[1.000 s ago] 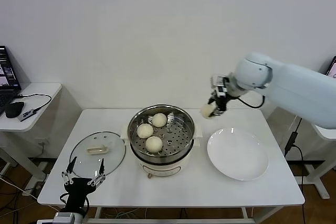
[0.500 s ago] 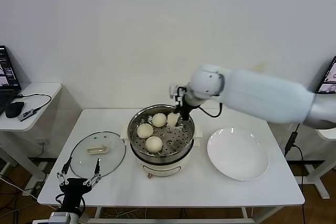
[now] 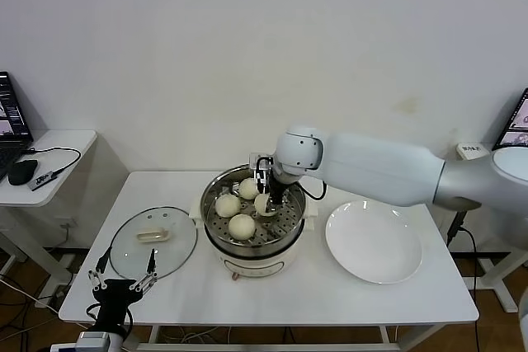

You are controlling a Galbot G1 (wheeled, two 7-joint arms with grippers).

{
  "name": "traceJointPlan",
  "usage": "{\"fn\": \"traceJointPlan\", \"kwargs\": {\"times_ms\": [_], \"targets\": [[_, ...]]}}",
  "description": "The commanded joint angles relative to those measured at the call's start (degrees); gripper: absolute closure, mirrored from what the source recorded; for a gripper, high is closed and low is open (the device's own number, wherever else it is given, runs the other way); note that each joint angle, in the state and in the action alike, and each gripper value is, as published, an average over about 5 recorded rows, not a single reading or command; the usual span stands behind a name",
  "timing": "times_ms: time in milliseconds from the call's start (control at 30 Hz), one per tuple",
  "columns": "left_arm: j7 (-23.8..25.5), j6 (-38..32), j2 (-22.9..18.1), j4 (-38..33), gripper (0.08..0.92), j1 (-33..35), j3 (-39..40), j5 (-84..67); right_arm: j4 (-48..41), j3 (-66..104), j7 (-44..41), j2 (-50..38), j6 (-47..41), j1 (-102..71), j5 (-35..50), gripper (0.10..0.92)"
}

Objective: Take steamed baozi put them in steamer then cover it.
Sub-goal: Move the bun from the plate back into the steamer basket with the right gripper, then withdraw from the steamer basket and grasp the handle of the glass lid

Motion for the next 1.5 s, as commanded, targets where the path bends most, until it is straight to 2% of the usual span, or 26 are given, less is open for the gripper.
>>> {"fn": "traceJointPlan", "kwargs": {"times_ms": [33, 267, 533, 633, 800, 933, 1100, 1233, 1367, 1500], "targets": [[0.0, 0.0, 0.0, 0.0, 0.177, 0.0, 0.0, 0.0, -1.8, 0.0, 1.0, 1.2, -0.5, -1.8, -1.2, 0.499], [0.0, 0.0, -0.2, -0.2, 0.177, 0.2, 0.1, 0.1, -1.6, 0.5, 0.1, 0.3, -0.5, -1.9, -2.4, 0.476], [0.0, 0.1, -0.2, -0.5, 0.177, 0.1, 0.2, 0.2, 1.4, 2.7, -2.2, -3.0, -0.4, 0.7, -2.2, 0.268], [0.0, 0.1, -0.1, -0.7, 0.177, 0.1, 0.2, 0.1, 3.8, 4.9, -2.5, -5.9, -0.3, 1.5, -1.6, 0.216], [0.1, 0.1, 0.0, -0.6, 0.177, 0.2, 0.2, 0.0, 11.3, 9.5, 3.9, -13.7, -0.2, -0.1, 0.7, 0.203], [0.0, -0.1, -0.1, -0.1, 0.177, 0.1, 0.2, -0.1, 18.7, 13.2, 13.6, -20.7, 1.6, -4.6, 3.0, 0.203], [-0.1, -0.4, -0.2, 0.6, 0.177, -0.5, 0.8, 0.2, 23.7, 22.9, 28.1, -28.8, 11.1, -16.9, 2.4, 0.203], [-0.3, -0.7, -0.3, 1.0, 0.177, -0.8, 1.2, 0.7, 25.7, 38.3, 37.1, -31.5, 20.8, -34.5, -1.3, 0.203], [-0.5, -1.4, -0.3, 2.2, 0.177, -0.9, 1.0, 1.2, 28.6, 60.0, 41.0, -30.3, 27.3, -56.0, -6.2, 0.203], [-0.6, -1.6, -0.2, 3.3, 0.177, -1.2, 0.7, 1.7, 29.5, 79.1, 40.3, -24.5, 35.9, -75.5, -14.3, 0.203]]}}
